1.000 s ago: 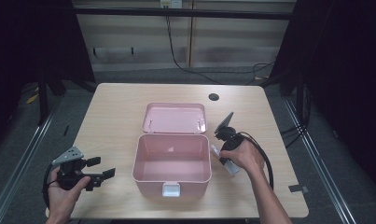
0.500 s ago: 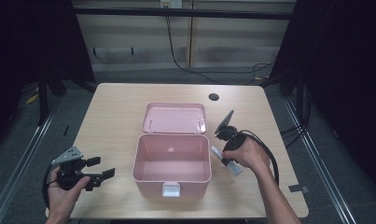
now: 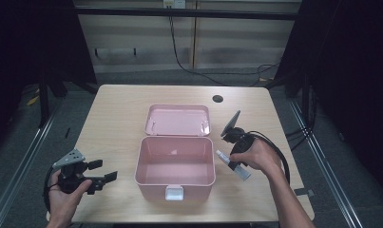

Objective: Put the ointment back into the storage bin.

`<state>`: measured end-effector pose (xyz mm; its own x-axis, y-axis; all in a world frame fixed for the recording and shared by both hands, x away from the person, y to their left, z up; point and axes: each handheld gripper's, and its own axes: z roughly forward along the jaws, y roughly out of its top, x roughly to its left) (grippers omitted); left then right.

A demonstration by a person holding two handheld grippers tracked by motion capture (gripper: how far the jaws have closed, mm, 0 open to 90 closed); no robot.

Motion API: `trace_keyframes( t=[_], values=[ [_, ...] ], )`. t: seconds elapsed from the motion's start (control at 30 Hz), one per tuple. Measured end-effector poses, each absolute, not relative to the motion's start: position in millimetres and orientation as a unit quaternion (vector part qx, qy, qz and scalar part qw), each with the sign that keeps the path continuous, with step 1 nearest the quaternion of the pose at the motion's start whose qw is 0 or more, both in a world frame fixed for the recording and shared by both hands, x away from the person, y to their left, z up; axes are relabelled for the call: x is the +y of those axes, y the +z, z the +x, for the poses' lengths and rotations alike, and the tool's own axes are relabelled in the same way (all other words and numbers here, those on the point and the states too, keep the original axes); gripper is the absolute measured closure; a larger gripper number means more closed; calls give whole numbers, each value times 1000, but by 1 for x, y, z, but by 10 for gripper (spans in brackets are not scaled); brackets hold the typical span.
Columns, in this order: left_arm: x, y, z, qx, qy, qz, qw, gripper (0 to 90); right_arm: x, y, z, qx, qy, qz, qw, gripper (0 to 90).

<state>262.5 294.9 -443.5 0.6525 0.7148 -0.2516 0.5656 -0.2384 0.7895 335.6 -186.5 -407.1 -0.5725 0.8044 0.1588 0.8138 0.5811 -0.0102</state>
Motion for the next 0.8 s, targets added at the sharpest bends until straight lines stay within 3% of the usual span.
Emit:
trace_keyframes(
  t=[0.8],
  values=[
    [294,-444,263,409,81,783,462,167,-193,-382,328,-899,-39,-428,84,707]
  ],
)
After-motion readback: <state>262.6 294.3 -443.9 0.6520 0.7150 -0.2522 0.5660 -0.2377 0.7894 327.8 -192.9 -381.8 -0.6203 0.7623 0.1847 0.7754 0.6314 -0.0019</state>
